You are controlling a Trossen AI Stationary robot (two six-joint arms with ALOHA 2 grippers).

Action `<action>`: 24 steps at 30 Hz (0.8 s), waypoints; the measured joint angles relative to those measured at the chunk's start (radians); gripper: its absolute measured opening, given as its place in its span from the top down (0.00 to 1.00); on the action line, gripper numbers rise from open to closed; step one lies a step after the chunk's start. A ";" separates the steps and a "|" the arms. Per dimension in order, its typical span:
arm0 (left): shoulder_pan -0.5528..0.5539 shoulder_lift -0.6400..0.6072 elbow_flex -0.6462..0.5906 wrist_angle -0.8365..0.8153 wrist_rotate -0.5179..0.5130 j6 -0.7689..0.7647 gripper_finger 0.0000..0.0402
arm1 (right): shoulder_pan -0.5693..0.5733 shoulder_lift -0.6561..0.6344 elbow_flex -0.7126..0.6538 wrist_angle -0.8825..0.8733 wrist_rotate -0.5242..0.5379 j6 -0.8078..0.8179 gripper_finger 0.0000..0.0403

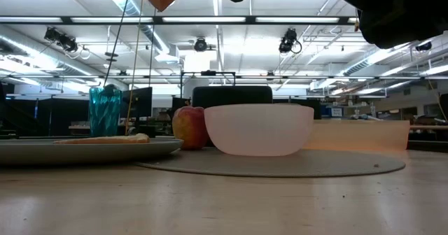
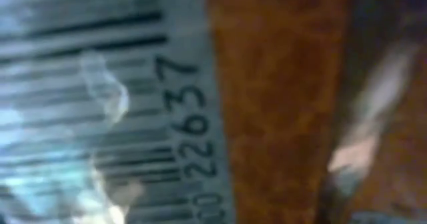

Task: Arrange a breakfast setting
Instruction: Pour the cereal from the cereal box into the orange bowl

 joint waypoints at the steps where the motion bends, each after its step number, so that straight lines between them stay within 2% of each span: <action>1: 0.001 0.000 -0.001 -0.001 0.001 -0.003 0.92 | 0.000 0.000 0.000 0.001 0.010 0.000 0.46; 9: 0.001 -0.015 -0.002 -0.008 0.023 -0.013 0.70 | -0.001 -0.002 -0.040 0.003 0.021 0.001 0.47; 13: -0.010 -0.042 -0.002 -0.063 0.024 -0.019 0.60 | 0.001 -0.054 -0.120 -0.003 0.043 0.010 0.46; 18: -0.053 -0.072 -0.002 -0.085 -0.054 -0.019 0.57 | 0.017 -0.210 -0.311 0.002 0.109 -0.023 0.47; 24: -0.082 -0.074 -0.021 -0.123 -0.198 -0.015 0.57 | 0.041 -0.501 -0.594 -0.005 0.205 -0.047 0.47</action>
